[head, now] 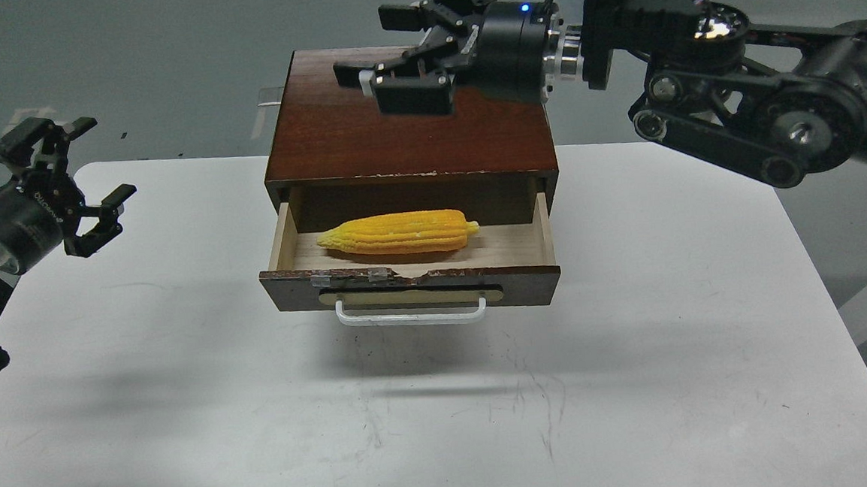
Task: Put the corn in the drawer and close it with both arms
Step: 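Open the right gripper and withdraw it from the drawer, then move the left gripper toward the front of the drawer near its handle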
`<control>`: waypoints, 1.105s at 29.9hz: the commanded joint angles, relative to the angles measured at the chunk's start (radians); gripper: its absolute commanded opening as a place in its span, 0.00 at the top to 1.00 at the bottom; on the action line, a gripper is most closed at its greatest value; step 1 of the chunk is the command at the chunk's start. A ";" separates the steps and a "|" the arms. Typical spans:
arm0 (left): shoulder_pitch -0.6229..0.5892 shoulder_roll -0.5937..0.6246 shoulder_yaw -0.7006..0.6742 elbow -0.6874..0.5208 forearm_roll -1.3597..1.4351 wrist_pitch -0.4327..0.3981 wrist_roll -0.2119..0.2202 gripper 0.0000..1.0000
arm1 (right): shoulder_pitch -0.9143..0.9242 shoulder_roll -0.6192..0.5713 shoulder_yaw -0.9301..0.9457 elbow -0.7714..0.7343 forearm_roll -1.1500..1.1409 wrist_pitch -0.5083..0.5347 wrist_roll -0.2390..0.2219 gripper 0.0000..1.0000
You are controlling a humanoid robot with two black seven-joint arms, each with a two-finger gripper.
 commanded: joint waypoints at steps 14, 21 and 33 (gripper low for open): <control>0.000 -0.012 0.000 0.002 0.000 0.016 -0.003 0.02 | -0.597 -0.242 0.371 -0.042 1.125 -0.044 -0.244 0.03; -0.005 -0.010 0.001 -0.002 0.034 0.016 -0.005 0.02 | -0.720 -0.244 0.439 -0.045 1.139 -0.047 -0.256 0.02; -0.023 0.292 -0.019 -0.379 0.610 0.250 -0.248 0.02 | -0.760 -0.245 0.439 -0.094 1.137 -0.047 -0.255 0.02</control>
